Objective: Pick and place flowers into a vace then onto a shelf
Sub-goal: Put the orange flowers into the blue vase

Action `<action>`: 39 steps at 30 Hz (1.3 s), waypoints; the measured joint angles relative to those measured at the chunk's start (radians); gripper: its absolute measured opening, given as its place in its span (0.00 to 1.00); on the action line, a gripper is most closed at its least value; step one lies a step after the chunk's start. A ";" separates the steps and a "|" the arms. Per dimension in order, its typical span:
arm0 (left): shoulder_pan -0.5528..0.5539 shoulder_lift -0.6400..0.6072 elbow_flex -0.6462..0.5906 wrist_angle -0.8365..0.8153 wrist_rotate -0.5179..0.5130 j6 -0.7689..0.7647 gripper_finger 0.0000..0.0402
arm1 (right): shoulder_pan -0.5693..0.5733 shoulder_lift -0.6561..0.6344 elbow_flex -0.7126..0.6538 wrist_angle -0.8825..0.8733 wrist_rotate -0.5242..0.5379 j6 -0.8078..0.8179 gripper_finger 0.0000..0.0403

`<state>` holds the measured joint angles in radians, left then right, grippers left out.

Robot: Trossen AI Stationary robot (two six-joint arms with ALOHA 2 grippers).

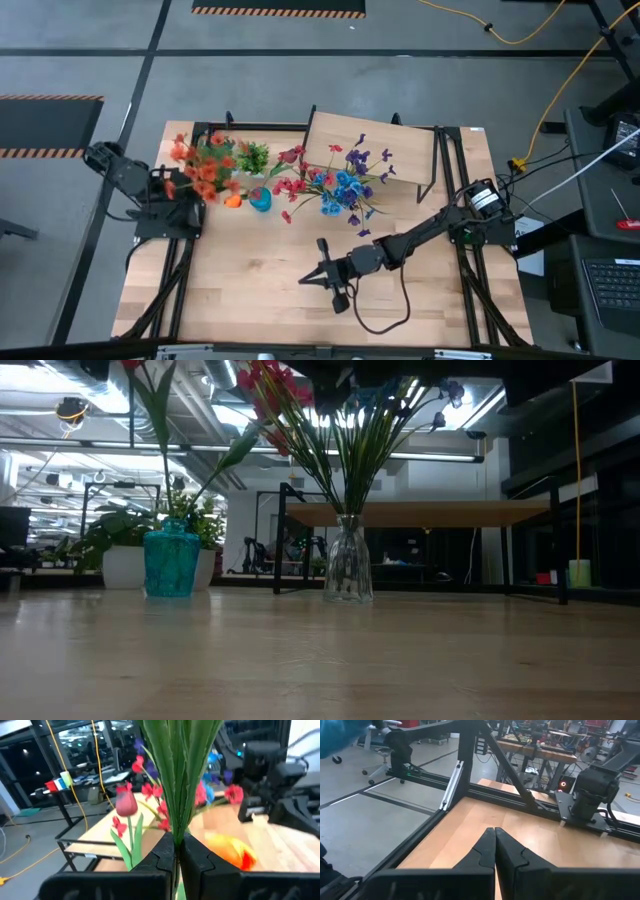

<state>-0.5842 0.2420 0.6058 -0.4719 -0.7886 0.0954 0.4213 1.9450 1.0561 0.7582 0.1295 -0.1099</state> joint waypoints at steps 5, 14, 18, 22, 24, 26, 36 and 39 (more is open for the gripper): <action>0.056 -0.018 -0.047 0.027 0.055 -0.007 0.02 | -0.001 0.000 0.000 0.007 -0.001 -0.001 0.00; 0.171 -0.062 -0.100 0.122 0.185 0.041 0.02 | -0.001 0.000 0.000 0.024 -0.002 -0.007 0.00; 0.232 -0.061 -0.148 0.171 0.287 0.036 0.02 | -0.001 0.000 0.000 0.024 -0.002 -0.007 0.00; 0.305 -0.061 -0.160 0.191 0.319 0.046 0.02 | -0.001 0.000 0.000 0.024 -0.002 -0.006 0.00; 0.347 -0.061 -0.160 0.193 0.366 0.044 0.02 | -0.001 0.001 0.000 0.024 -0.002 -0.006 0.00; 0.388 -0.061 -0.160 0.210 0.431 0.039 0.02 | -0.001 0.001 0.000 0.024 -0.002 -0.006 0.00; 0.604 0.002 -0.159 0.233 0.634 0.023 0.02 | -0.001 0.001 0.000 0.024 -0.002 -0.006 0.00; 0.666 0.020 -0.159 0.237 0.671 0.023 0.02 | -0.001 0.001 0.000 0.023 -0.002 -0.005 0.00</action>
<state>0.0821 0.2621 0.4469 -0.2348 -0.1181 0.1179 0.4206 1.9457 1.0561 0.7815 0.1276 -0.1146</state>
